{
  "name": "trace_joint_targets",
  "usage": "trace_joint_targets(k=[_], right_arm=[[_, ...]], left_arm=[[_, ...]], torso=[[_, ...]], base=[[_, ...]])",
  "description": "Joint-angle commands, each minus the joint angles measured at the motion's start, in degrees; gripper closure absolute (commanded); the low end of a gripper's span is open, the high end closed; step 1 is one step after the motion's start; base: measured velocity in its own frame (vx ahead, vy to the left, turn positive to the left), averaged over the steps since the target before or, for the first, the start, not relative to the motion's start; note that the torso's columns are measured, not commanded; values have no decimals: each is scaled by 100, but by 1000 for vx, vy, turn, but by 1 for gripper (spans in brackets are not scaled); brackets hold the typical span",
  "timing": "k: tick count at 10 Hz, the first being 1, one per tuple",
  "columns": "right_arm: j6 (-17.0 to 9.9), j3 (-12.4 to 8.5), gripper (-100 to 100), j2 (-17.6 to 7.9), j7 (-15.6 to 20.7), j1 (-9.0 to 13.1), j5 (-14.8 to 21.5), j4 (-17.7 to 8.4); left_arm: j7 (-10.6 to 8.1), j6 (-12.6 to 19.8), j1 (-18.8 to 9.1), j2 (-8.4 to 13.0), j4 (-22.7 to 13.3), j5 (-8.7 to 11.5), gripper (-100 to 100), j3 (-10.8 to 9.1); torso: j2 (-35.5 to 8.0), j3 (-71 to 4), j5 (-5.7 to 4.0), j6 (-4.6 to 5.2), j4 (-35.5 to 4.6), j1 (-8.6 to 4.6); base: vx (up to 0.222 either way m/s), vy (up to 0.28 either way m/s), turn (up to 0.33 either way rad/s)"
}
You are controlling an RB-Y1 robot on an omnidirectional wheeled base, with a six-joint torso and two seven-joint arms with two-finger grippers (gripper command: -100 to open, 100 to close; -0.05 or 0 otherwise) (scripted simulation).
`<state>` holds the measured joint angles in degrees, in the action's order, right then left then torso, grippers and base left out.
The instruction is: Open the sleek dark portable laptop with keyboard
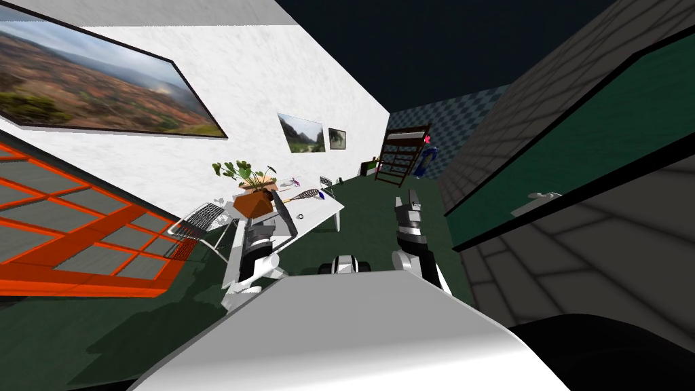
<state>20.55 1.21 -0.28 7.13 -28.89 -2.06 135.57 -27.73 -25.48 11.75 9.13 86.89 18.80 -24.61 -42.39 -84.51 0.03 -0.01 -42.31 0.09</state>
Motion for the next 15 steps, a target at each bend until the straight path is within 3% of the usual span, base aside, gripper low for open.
trace_joint_targets(k=[1,6,9,11,12,13,14,15], right_arm=[[0,0,0,0,0,0,0,0],[0,0,0,0,0,0,0,0],[0,0,0,0,0,1,0,0],[0,-1,0,-1,0,0,0,0],[0,-1,0,-1,0,1,0,0],[0,-1,0,-1,0,0,0,0],[0,-1,0,-1,0,0,0,0],[0,-1,0,-1,0,0,0,0]], left_arm=[[-264,-7,-187,-129,-455,138,-100,-231],[-656,0,-432,-707,-1137,351,-100,-582],[-734,2,-481,-1029,-1272,394,-100,-652],[-750,2,-491,-1127,-1299,403,-100,-666],[-769,-59,-509,-1008,-1306,409,-100,-691],[-742,119,-558,-954,-1202,430,-100,-761],[-760,15,-529,-985,-1253,419,-100,-723],[-758,37,-532,-980,-1245,421,100,-728]], torso=[[10,-5,-4,2,2,-12],[24,-10,21,31,17,-9],[49,-23,34,42,28,2],[45,-21,30,34,26,0],[43,-19,29,31,26,-2],[29,-16,12,13,15,-1],[29,-16,4,3,9,7],[12,-8,0,2,5,-6]], base=[[77,-103,-16],[80,-103,3],[29,-43,-12],[13,-12,-1],[2,-7,-1],[51,31,27],[36,23,5],[7,5,-1]])
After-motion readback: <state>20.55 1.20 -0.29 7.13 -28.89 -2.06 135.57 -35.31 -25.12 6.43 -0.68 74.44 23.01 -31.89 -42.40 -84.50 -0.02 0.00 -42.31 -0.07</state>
